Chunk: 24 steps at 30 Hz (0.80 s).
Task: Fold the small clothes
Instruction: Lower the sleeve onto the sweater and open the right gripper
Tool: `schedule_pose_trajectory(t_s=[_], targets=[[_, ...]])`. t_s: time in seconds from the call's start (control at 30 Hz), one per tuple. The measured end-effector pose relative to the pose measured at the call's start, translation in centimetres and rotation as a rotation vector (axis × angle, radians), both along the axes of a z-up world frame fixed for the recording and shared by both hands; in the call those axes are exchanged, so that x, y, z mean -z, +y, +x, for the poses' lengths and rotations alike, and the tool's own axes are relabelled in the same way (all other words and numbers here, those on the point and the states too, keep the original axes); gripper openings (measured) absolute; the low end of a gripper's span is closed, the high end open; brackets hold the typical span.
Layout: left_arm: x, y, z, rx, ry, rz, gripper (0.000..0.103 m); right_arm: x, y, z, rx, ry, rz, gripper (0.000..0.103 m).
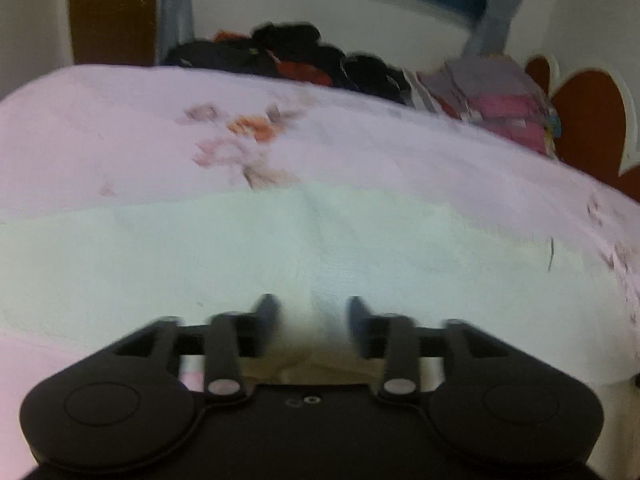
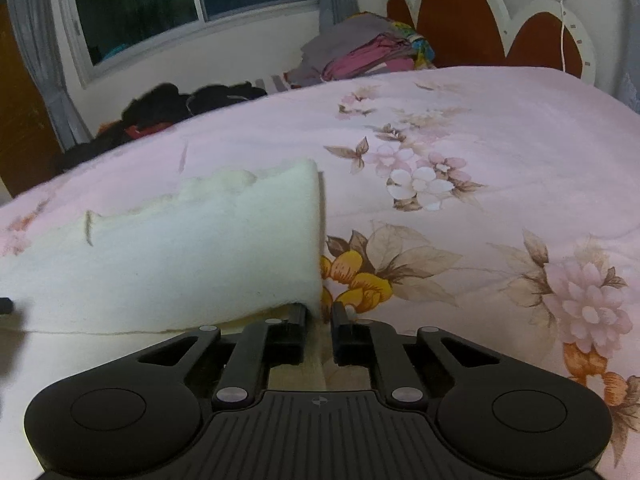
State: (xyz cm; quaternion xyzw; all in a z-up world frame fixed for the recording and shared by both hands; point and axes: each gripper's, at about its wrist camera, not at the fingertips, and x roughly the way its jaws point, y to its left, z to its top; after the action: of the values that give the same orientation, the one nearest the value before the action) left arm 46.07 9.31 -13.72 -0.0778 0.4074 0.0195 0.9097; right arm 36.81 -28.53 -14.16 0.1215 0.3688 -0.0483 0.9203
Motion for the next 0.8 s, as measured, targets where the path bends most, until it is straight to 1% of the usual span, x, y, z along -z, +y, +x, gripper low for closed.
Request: schedule_pose_trajectory(t_s=[0.03,0.07,0.13,0.17,0.27,0.4,0.43,0.5,0.53,0.57,0.6,0.63,0.67,0.7,0.73,0.77,0.8], targets=[[-0.6,0.2,-0.4,-0.014,-0.031,0.008,0.065,-0.5,-0.2,-0.3,0.003,-0.021,-0.004,0.048],[-1.1,0.2,-0.9,-0.02,-0.064,0.019,0.069,-1.1,-0.3,-0.5,0.006,-0.046,-0.015,0.066],[-2.0,-0.4,-1.4,0.001,-0.107,0.042,0.069,-1.8,-0.6,0.0,0.001,-0.067,-0.03,0.067],[-2.3,-1.0,-1.4,0.025,-0.112,0.044,0.069,-1.9,-0.8,0.6,0.002,-0.067,-0.024,0.067],[-1.9,-2.8,-0.7,0.091,-0.092,0.054,0.069,-1.3,-1.1,3.3,0.0,-0.041,-0.003,0.067],[-0.1,-4.3,0.1,0.126,-0.06,0.078,0.069,0.1,-1.4,6.8,0.005,-0.01,0.015,0.066],[0.5,-4.4,0.4,0.13,-0.045,0.083,0.069,0.4,-1.5,7.8,0.008,-0.003,0.024,0.065],[1.6,-4.4,0.8,0.127,-0.01,0.092,0.07,1.1,-2.0,9.5,0.019,0.014,0.04,0.058],[2.2,-4.2,1.0,0.121,0.013,0.093,0.07,1.4,-2.2,10.4,0.03,0.027,0.055,0.056],[2.6,-3.9,1.0,0.116,0.022,0.083,0.072,1.7,-2.5,11.0,0.041,0.035,0.077,0.052],[2.8,-3.7,0.9,0.114,0.014,0.076,0.075,1.9,-2.8,11.6,0.046,0.037,0.104,0.049],[2.8,-3.6,0.7,0.116,0.01,0.081,0.075,2.0,-2.8,12.0,0.043,0.035,0.118,0.048],[2.8,-3.7,0.6,0.119,0.009,0.086,0.076,2.1,-2.7,12.3,0.033,0.034,0.117,0.045],[2.8,-3.6,0.7,0.119,0.01,0.086,0.076,2.1,-2.4,12.6,0.015,0.036,0.111,0.031],[2.8,-3.6,0.7,0.117,0.011,0.085,0.077,2.2,-2.0,12.7,-0.007,0.039,0.105,0.022],[2.7,-3.7,0.8,0.116,0.013,0.085,0.077,2.1,-1.7,12.8,-0.014,0.038,0.085,0.019],[2.6,-3.8,0.8,0.115,0.015,0.085,0.077,2.0,-1.4,12.9,-0.024,0.035,0.06,0.013]])
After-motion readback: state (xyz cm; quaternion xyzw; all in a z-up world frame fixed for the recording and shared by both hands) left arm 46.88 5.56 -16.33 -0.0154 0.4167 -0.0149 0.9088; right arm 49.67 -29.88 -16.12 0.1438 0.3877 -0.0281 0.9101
